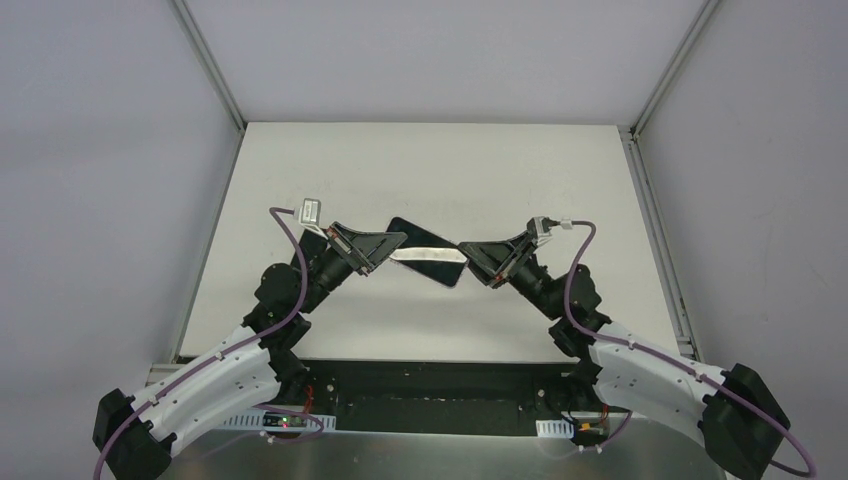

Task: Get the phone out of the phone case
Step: Remove the phone case from the phone.

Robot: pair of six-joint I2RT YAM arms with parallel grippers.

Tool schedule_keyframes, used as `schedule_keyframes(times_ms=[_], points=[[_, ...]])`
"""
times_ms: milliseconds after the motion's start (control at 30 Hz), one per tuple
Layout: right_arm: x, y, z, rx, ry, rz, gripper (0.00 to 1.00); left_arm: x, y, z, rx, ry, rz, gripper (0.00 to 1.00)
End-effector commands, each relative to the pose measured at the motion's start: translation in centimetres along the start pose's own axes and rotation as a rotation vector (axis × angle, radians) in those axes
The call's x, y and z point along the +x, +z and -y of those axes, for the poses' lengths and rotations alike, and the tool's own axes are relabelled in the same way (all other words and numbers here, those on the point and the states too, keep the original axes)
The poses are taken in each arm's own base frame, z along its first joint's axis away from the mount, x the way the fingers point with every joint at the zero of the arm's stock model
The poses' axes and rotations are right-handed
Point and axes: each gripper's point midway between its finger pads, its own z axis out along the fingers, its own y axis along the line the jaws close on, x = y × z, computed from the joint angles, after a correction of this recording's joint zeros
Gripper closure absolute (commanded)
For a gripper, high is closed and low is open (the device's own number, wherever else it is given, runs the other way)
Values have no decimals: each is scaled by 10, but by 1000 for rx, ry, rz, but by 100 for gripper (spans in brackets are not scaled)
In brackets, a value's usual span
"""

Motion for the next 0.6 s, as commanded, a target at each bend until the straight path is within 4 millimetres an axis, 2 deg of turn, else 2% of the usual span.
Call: schedule_keyframes(times_ms=[0,300,433,567], points=[[-4,-1,-30,-140,36,19,64,-21,-3,63,207,-29,58,100],[-3,1,-38,-193,74,4,73,-22,-4,64,216,-32,65,100],[-3,2,-40,-201,82,0,74,-23,-5,64,218,-33,69,100],[-1,2,-51,-231,84,-14,75,-23,-5,65,222,-36,71,100]])
